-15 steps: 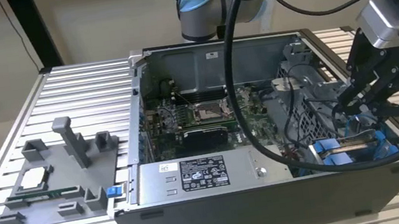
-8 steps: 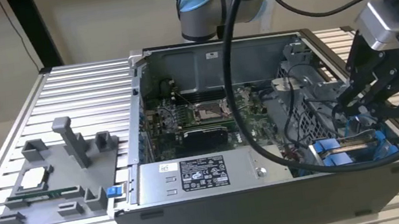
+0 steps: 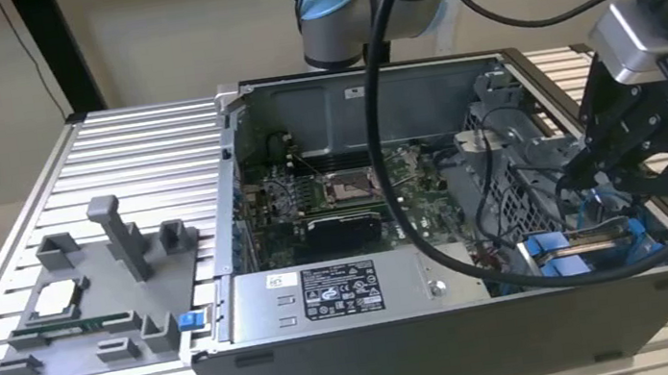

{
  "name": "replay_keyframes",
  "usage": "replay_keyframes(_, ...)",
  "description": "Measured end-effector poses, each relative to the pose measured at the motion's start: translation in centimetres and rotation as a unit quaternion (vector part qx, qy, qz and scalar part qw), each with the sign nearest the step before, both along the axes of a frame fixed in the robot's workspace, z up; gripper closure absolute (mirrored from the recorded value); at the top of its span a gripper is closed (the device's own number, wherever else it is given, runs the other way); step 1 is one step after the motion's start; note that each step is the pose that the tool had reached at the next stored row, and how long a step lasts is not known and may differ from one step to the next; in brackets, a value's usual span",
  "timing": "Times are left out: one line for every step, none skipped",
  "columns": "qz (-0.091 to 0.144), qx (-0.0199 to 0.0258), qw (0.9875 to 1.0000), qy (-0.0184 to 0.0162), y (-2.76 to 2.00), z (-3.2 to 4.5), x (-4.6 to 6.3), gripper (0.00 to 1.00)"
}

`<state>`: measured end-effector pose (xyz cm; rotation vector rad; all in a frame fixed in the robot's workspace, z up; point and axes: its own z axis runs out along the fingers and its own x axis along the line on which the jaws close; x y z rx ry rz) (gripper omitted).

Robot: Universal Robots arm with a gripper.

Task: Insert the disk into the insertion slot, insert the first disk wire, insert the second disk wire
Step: 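Insert the first disk wire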

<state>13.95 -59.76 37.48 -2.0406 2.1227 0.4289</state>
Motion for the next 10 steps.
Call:
replay_keyframes(-0.001, 0.0001, 1.0, 0.0, 0.0, 0.0, -0.02, 1.0)
replay_keyframes(-0.002, 0.0001, 1.0, 0.0, 0.0, 0.0, -0.02, 1.0)
replay_keyframes(-0.003, 0.0001, 1.0, 0.0, 0.0, 0.0, -0.02, 1.0)
replay_keyframes(-0.003, 0.0001, 1.0, 0.0, 0.0, 0.0, -0.02, 1.0)
replay_keyframes(-0.003, 0.0001, 1.0, 0.0, -0.01, -0.02, -0.02, 1.0)
replay_keyframes(-0.004, 0.0002, 1.0, -0.0003, -0.01, -0.06, -0.03, 1.0)
replay_keyframes(-0.004, 0.0002, 1.0, -0.0014, -0.01, -0.12, -0.03, 1.0)
replay_keyframes(-0.004, 0.0002, 1.0, -0.0031, -0.02, -0.19, -0.04, 1.0)
replay_keyframes(-0.003, 0.0002, 1.0, -0.0053, -0.06, -0.28, -0.04, 1.0)
replay_keyframes(-0.003, 0.0001, 1.0, -0.007, -0.13, -0.33, -0.02, 1.0)
